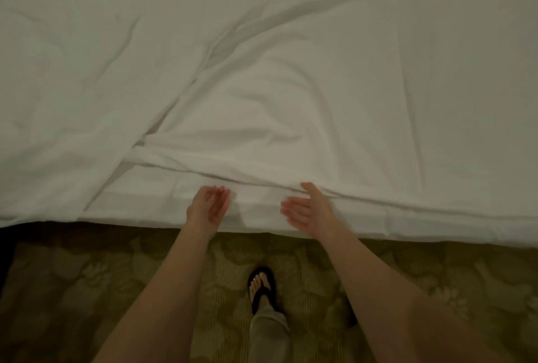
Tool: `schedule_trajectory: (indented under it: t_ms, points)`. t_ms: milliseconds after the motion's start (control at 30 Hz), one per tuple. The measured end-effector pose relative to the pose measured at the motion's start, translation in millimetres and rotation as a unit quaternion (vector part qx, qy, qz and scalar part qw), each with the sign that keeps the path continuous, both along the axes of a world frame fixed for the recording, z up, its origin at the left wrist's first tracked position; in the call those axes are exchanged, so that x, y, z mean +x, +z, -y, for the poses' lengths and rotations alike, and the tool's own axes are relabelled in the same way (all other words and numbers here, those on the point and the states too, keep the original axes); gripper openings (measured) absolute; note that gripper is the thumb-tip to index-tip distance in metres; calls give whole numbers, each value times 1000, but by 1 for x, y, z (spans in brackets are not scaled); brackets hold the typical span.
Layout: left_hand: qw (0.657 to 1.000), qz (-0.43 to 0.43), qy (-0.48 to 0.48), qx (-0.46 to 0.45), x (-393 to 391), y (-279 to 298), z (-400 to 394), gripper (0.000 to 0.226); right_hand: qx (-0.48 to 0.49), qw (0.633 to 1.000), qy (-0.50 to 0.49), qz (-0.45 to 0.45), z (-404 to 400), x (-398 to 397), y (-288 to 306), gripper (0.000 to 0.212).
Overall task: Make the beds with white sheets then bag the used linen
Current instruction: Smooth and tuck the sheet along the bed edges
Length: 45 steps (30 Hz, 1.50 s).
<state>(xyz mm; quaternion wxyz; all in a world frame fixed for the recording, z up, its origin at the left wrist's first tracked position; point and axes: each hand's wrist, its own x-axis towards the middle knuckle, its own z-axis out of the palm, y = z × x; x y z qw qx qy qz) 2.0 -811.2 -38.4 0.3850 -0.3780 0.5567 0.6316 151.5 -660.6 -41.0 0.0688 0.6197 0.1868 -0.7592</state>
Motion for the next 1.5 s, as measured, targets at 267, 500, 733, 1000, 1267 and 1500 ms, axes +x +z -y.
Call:
schedule_trajectory:
  t_ms: [267, 500, 733, 1000, 1267, 1500]
  points:
    - [965, -17, 203, 166, -109, 46, 44, 24, 115, 986, 84, -88, 102, -163, 51, 30]
    - [941, 5, 273, 200, -172, 58, 28, 22, 210, 971, 90, -64, 136, -264, 56, 26]
    - [949, 116, 259, 138, -208, 23, 26, 39, 178, 980, 87, 1, 91, -329, 32, 27]
    - [926, 59, 357, 103, -234, 14, 15, 35, 164, 980, 112, 23, 65, -381, 17, 30]
    - [915, 5, 396, 72, -274, 16, 26, 34, 176, 980, -10, 87, 53, -416, 3, 82]
    - [975, -22, 219, 29, -337, 20, 41, 18, 185, 977, -96, 48, 28, -460, 12, 52]
